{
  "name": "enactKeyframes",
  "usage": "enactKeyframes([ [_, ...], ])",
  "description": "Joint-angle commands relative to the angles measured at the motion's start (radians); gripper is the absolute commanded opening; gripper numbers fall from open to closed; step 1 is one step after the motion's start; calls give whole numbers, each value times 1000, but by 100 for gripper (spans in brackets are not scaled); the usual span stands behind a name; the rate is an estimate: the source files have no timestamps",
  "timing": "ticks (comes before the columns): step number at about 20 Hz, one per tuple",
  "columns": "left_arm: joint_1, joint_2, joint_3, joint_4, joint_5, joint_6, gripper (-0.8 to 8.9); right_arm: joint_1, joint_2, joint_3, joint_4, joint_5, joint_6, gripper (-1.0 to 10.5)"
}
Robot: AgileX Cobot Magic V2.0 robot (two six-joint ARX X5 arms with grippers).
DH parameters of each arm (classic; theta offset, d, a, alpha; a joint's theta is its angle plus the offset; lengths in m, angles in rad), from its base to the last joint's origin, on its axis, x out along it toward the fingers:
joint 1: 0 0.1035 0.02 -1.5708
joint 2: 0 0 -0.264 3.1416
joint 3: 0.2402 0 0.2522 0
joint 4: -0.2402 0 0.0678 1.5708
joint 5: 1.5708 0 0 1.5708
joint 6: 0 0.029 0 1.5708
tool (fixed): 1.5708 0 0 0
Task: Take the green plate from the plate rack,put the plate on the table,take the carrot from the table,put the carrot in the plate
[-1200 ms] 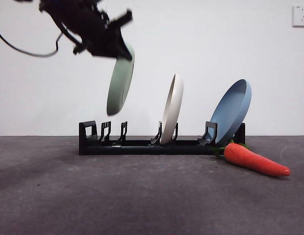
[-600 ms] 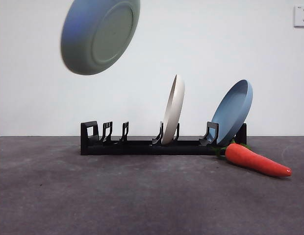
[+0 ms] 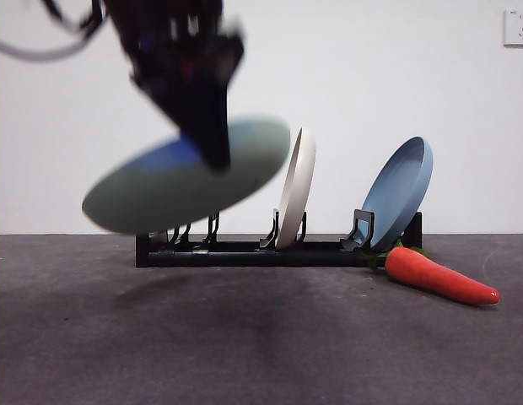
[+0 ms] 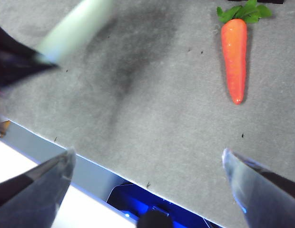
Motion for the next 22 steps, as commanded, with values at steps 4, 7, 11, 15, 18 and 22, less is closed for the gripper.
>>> enactKeyframes([
  [4,-80,141,-62,143,-35,128,-6,-2,0,3,6,2,2,690],
  [7,-95,240,-62,161,-39,130,-6,-2,0,3,6,2,2,690],
  [11,-97,338,-62,156,-36,113,-5,-2,2,3,7,2,1,690],
  [15,-98,348,-62,136,64,40,134,-2,31,3,13,3,1,690],
  [18,-97,348,-62,134,71,14,198,-2,68,3,39,2,1,690],
  [22,-98,312,-57,126,69,-13,198,-2,129,3,94,3,1,690],
])
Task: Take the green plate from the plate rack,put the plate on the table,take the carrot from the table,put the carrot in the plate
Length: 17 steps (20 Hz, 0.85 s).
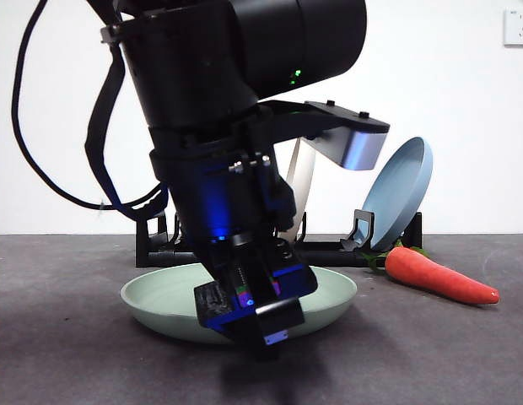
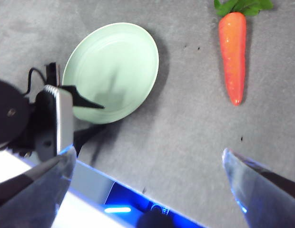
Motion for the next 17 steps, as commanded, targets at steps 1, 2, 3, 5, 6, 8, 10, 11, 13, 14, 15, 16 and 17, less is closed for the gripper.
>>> enactKeyframes([
  [1,-5,-28,-2,-37,23,-47,198,-2,39,3,66,3,1,690],
  [2,-5,-53,14,-58,22,-65,198,-2,61,3,99,3,2,690],
  [3,-5,-88,39,-85,23,-88,198,-2,92,3,141,6,2,690],
  [5,-5,-163,97,-135,24,-124,198,-2,158,3,213,16,2,690],
  [6,-5,-197,128,-160,24,-143,198,-2,192,3,246,35,1,690],
  [8,-5,-278,204,-221,26,-199,197,-2,275,3,327,75,0,690],
  [10,-5,-352,281,-272,27,-256,197,0,362,3,413,105,0,690],
  [11,-5,-389,322,-298,26,-279,197,4,410,3,459,115,-7,690],
  [13,-5,-447,386,-335,26,-303,197,23,495,3,540,140,-11,689],
  [14,-5,-471,412,-348,25,-309,197,37,537,3,575,164,-20,690],
  [15,-5,-491,434,-356,26,-322,197,51,579,3,610,185,-32,690],
  [16,-5,-510,447,-359,26,-328,197,66,618,3,643,201,-42,689],
  [17,-5,-528,453,-359,26,-329,196,83,660,3,684,225,-48,689],
])
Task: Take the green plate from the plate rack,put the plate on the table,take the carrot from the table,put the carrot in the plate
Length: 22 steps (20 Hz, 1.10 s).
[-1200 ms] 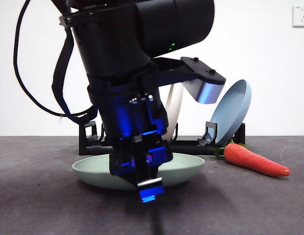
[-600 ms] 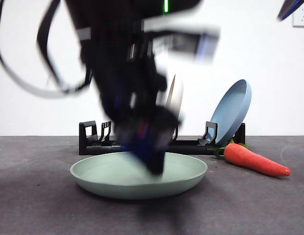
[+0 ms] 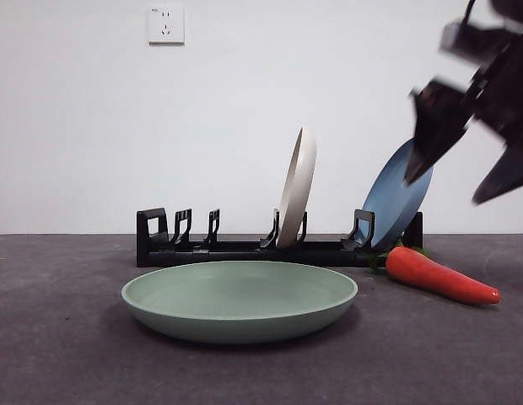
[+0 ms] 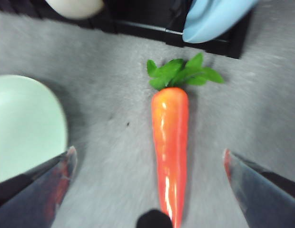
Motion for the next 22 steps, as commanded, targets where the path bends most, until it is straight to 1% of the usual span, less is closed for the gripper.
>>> enactKeyframes([
  [1,-3,-27,1,-5,1,-23,195,33,85,2,84,56,-39,690],
  [4,-3,-54,1,-40,0,-58,193,66,188,2,185,127,-53,688],
  [6,-3,-58,1,-75,1,-75,193,73,240,2,223,143,-53,687],
  [7,-3,-58,1,-89,1,-75,193,77,261,2,231,147,-53,663],
  [8,-4,-58,1,-96,1,-77,193,77,280,2,240,147,-53,599],
  [9,-4,-58,1,-98,1,-93,193,77,295,2,248,156,-53,559],
  [11,-4,-58,1,-100,0,-100,193,78,311,2,264,169,-53,556],
  [12,-4,-58,1,-99,1,-101,193,78,315,2,269,169,-52,510],
  [13,-4,-58,1,-99,0,-101,193,78,317,2,271,169,-52,415],
  [14,-4,-58,1,-98,0,-101,193,78,320,2,271,167,-52,355],
  [15,-4,-58,1,-99,0,-101,193,78,325,2,271,167,-52,334],
  [17,-4,-58,1,-99,0,-101,193,78,344,2,270,167,-51,331],
  [18,-4,-58,1,-98,-1,-101,193,78,356,2,269,167,-46,278],
  [20,-4,-58,1,-98,-3,-100,193,78,357,2,272,161,-44,118],
  [22,-4,-58,1,-98,-3,-100,193,78,357,2,270,161,-44,35],
])
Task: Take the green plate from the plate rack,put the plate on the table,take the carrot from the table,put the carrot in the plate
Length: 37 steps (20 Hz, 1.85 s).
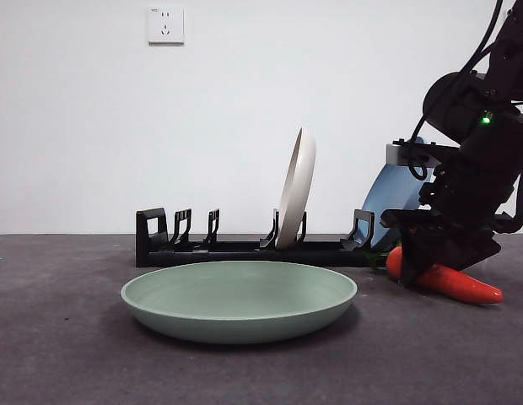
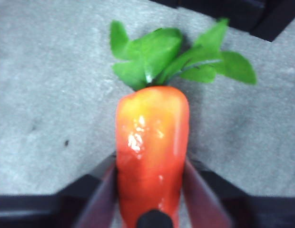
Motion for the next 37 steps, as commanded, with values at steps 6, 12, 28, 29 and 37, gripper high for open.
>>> enactKeyframes([
  [6,-2,-2,-3,2,-3,-6,193,5,-79,1,-32,-4,24,-16],
  [12,-2,-2,-3,2,-3,-2,193,201,-279,0,-105,-80,151,-17],
  [28,-2,-2,-3,-37,-2,0,193,524,66,1,132,32,222,-11],
  [29,-2,-2,-3,-38,-2,0,193,526,66,1,134,31,220,28],
  [37,-2,-2,-3,-37,-2,1,193,525,-55,1,117,35,220,603],
])
